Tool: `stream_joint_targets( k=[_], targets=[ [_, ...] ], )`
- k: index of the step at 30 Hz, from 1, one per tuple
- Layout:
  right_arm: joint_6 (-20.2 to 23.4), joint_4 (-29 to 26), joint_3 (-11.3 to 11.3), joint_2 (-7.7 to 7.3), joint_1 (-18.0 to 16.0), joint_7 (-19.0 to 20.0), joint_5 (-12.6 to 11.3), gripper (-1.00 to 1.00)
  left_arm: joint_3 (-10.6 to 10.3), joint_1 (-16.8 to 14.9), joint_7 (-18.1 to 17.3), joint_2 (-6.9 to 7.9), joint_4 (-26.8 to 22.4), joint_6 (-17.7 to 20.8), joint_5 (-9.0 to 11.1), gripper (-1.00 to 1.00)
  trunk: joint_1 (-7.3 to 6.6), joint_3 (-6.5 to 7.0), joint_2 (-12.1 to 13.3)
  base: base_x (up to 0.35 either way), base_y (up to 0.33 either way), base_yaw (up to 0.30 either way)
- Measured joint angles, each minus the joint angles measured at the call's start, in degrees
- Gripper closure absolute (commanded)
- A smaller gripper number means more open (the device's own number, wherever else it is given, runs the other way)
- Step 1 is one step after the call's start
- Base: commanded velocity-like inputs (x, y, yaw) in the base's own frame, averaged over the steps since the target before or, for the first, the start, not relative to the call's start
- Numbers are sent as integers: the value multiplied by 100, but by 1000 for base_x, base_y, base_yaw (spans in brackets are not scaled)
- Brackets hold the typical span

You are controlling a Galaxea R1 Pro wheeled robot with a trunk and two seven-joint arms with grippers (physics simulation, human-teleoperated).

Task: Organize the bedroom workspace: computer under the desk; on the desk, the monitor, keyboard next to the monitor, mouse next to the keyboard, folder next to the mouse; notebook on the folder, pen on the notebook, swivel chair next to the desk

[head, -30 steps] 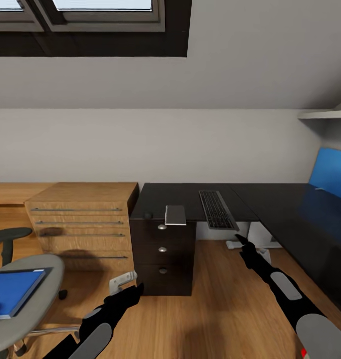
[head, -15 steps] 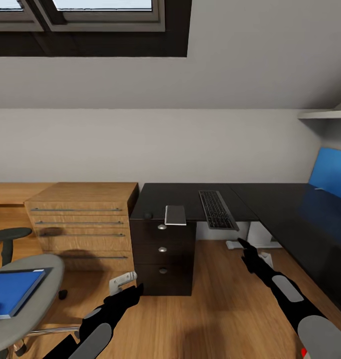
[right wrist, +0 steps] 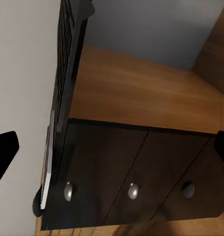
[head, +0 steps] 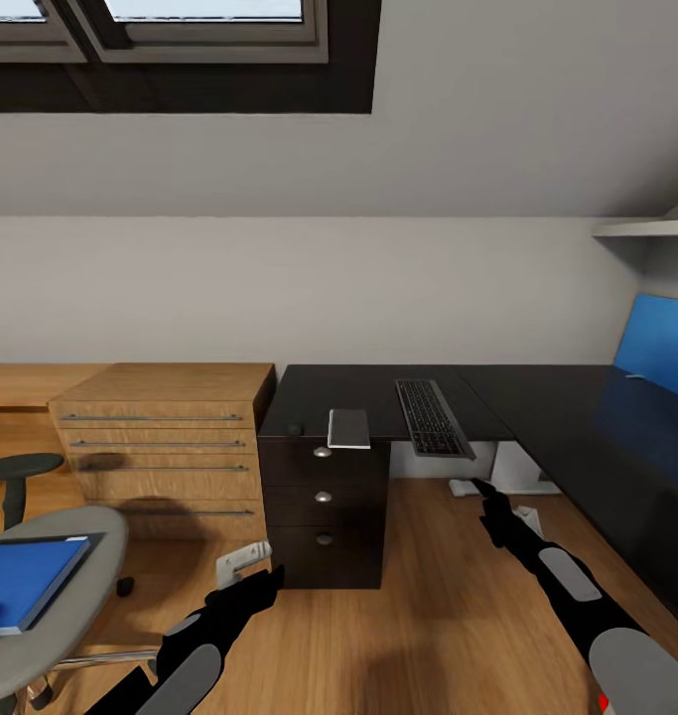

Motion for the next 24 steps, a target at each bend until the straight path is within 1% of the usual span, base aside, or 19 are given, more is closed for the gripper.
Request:
stream_joint_targets(
  k=[1,4,5,9,11,13,18,24],
  targets=[
    [1,0,-1,0,0,-1,-49,-100,0,0,0,0,0,0,0,-100,0,0,0,7,0,0],
    [6,-1,8,10,0,0,-368,-100,0,1,0,1,0,0,3,-100,-1,0,0,116,21,0],
    [6,-4,11,19,0,8,-409,-100,-3,1,1,1,0,0,5,-100,-2,0,0,229,71,0],
    [6,-98,13,30,0,45,-440,-100,-6,1,-3,1,-1,1,7,-100,-3,0,0,267,93,0],
    [5,-286,14,31,0,62,-447,-100,-10,1,-7,1,0,0,8,-100,-2,0,0,142,30,0],
    [5,-327,14,30,0,65,-447,-100,-17,1,-8,1,0,0,8,-100,-1,0,0,75,15,0],
    [4,-365,8,29,0,67,-441,-100,-146,1,-9,1,15,0,8,-100,0,0,0,19,4,0],
    [1,-369,2,29,0,62,-440,-100,-167,1,-9,1,17,0,8,-100,0,0,0,23,1,0]
  ],
)
